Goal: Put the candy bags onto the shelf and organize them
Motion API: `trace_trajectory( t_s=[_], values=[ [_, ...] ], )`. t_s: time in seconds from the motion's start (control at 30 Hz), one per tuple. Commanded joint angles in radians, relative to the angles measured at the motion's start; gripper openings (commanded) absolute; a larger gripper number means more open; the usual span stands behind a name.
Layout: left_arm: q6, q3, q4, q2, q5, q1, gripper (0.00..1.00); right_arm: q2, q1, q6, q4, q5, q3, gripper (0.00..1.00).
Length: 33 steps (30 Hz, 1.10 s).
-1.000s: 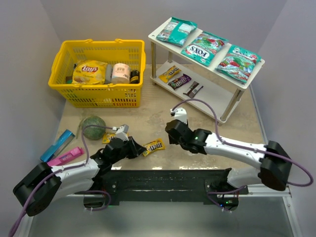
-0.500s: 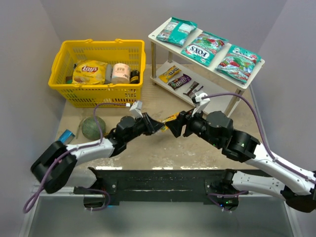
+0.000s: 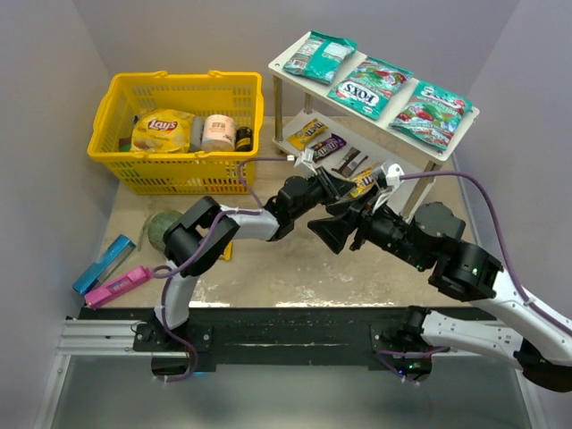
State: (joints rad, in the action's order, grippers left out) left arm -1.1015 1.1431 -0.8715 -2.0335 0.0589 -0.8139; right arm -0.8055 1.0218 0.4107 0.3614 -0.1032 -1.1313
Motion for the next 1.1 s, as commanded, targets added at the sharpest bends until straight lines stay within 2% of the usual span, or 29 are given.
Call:
trace_trajectory(
  t_s=[0.0,0.17,0.37,0.57,0.77,1.07],
  values=[
    [-0.058,0.209,-0.028,-0.082,-0.137,-0.024,0.00,0.045,0.001,0.013,0.036,-0.027,-0.015,0.68],
    [-0.063,0.364,0.069,-0.168,-0.249,-0.059,0.00,0.069,0.001,0.031,0.051,-0.058,0.010,0.69],
    [-0.118,0.437,0.126,-0.237,-0.370,-0.079,0.00,0.083,0.001,0.039,0.080,-0.085,0.010,0.69],
    [-0.097,0.538,0.198,-0.309,-0.439,-0.096,0.00,0.103,0.001,0.050,0.105,-0.108,0.022,0.69],
    [-0.098,0.560,0.245,-0.335,-0.527,-0.113,0.00,0.120,0.001,0.053,0.128,-0.133,0.027,0.69],
    [-0.179,0.586,0.359,-0.378,-0.545,-0.117,0.00,0.112,0.001,0.043,0.143,-0.165,0.022,0.69]
  ],
)
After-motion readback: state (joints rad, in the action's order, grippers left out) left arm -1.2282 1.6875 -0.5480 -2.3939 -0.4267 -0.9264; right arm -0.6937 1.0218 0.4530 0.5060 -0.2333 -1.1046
